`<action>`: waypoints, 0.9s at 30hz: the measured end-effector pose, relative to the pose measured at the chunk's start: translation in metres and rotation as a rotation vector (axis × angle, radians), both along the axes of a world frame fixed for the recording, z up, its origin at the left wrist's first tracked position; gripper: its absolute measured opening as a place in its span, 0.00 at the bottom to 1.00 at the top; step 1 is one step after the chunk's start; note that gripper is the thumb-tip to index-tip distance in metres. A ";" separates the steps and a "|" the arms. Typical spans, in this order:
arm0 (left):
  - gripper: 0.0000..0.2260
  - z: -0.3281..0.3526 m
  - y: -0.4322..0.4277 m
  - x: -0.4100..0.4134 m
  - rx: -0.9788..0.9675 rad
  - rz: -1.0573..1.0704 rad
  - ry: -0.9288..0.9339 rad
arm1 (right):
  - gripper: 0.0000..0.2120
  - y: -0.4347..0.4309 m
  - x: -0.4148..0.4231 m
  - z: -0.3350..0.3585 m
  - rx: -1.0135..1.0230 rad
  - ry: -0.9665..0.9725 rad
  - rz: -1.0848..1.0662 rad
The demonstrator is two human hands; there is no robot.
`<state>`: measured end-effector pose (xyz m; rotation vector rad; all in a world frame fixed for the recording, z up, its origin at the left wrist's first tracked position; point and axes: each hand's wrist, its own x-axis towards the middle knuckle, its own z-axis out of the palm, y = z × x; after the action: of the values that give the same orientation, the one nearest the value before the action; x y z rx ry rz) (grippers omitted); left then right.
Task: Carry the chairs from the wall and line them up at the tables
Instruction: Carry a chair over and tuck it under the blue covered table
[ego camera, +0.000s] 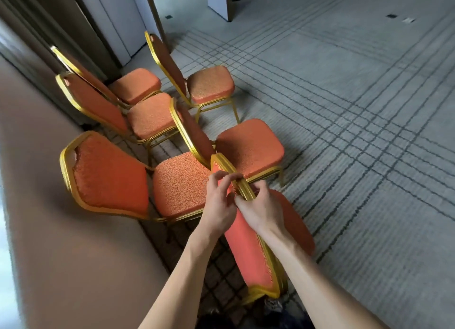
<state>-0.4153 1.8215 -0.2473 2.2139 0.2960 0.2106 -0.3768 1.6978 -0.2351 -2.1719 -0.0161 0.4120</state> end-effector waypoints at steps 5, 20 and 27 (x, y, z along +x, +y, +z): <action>0.23 -0.007 0.011 0.023 0.262 -0.251 -0.082 | 0.15 -0.008 -0.005 0.001 -0.226 -0.233 -0.130; 0.15 -0.011 -0.006 0.066 0.450 -0.331 0.024 | 0.13 -0.010 -0.020 -0.011 -0.600 -0.489 -0.295; 0.12 0.006 -0.020 0.093 0.619 -0.345 0.100 | 0.14 -0.023 -0.003 -0.013 -0.613 -0.527 -0.295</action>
<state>-0.3222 1.8011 -0.2410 2.8462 -0.1247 -0.0046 -0.3797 1.6743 -0.2476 -2.7705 0.1547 -0.3833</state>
